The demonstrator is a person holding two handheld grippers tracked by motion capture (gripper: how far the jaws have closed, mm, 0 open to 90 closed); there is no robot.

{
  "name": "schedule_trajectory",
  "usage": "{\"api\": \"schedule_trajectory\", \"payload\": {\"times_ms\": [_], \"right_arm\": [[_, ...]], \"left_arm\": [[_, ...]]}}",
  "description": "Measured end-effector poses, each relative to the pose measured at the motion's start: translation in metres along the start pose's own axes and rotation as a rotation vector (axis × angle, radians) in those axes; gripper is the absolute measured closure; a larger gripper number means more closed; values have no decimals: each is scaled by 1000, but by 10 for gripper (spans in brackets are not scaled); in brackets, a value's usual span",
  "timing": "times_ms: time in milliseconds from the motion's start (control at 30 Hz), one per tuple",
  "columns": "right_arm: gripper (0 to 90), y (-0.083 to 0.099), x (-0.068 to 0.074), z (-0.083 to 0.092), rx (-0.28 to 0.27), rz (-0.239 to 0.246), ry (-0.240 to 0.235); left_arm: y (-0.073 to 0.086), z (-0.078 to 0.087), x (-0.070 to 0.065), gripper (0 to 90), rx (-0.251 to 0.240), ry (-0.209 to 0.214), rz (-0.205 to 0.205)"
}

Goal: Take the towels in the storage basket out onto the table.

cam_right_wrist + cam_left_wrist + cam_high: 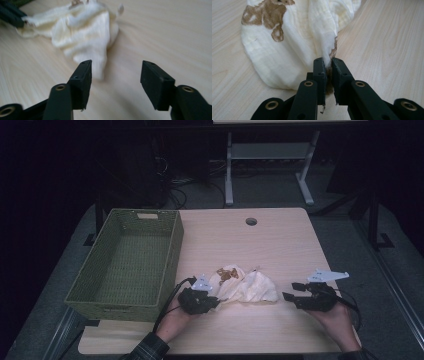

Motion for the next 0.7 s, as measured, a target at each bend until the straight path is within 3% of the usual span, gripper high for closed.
{"api": "schedule_trajectory", "payload": {"times_ms": [200,633,700], "right_arm": [[497,-38,2,-18,-52,35,-8],[560,-83,5,-63,-53,26,-20],[587,-89,6,-78,-32,28,-28]], "left_arm": [[4,-4,1,811,41,-4,-4],[6,-7,3,811,62,1,3],[6,-7,3,811,62,2,3]]}}
Point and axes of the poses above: each handheld gripper's, and its own axes: z roughly backward along the jaws, y roughly out of its underside, x roughly to its left, the point moved 6 cm from there along -z, roughly forward along the jaws, and after that the axes turned 11 degrees about y, right-handed, at the moved point
